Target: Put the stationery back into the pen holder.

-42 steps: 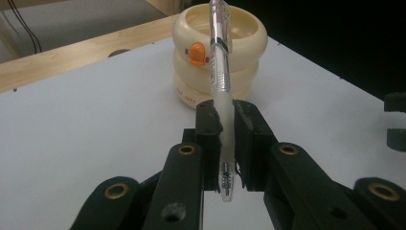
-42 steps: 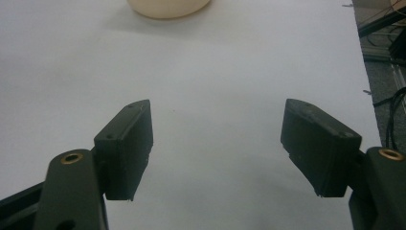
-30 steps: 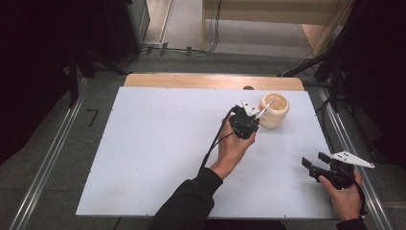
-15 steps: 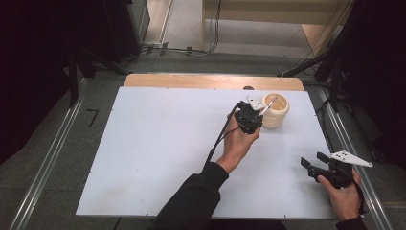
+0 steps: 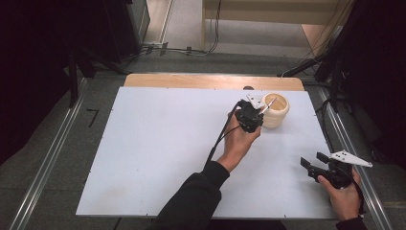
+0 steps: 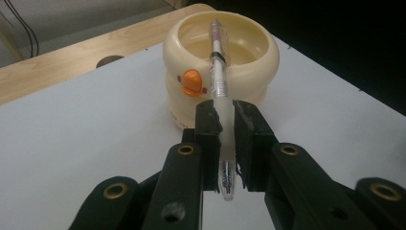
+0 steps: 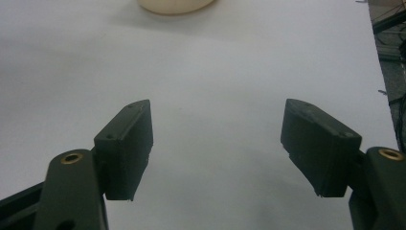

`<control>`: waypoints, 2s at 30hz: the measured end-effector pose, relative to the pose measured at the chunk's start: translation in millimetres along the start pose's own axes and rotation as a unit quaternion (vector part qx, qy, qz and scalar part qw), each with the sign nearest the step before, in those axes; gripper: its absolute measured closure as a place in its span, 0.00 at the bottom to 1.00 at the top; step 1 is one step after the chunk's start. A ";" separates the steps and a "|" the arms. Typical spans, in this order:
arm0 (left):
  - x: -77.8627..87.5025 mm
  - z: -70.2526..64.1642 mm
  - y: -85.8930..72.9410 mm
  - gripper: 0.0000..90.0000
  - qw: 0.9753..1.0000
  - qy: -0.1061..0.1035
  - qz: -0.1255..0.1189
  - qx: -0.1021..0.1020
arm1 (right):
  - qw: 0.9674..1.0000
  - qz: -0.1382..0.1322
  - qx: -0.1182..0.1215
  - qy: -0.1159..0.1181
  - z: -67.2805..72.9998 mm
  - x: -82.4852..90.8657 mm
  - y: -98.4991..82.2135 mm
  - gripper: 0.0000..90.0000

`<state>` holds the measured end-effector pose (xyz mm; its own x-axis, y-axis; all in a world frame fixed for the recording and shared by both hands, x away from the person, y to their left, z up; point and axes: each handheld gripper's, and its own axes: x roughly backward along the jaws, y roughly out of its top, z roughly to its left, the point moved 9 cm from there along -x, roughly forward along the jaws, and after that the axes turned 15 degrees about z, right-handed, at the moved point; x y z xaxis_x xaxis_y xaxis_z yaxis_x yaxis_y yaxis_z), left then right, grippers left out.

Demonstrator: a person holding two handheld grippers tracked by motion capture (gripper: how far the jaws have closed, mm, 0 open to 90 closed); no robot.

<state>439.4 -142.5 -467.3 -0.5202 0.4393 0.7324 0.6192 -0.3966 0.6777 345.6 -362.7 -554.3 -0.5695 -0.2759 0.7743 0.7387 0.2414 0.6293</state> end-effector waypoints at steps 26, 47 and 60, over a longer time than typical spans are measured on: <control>-2.2 -0.9 32.0 0.90 0.999 0.004 -0.034 0.011 | 1.000 -0.002 0.001 0.005 0.0 0.4 -0.1 0.28; -9.4 -3.2 40.9 0.81 0.999 0.007 -0.031 0.011 | 1.000 -0.002 0.001 0.007 0.5 0.2 -0.4 0.28; -6.3 -2.1 39.5 0.63 0.999 0.002 -0.029 0.021 | 1.000 0.000 0.001 0.006 0.3 0.4 -1.4 0.28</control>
<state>466.0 -162.6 -445.0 -0.5581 0.4571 0.6925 0.6126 -0.3360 0.7155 344.2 -362.9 -554.9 -0.5661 -0.2865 0.7730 0.7374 0.2432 0.6301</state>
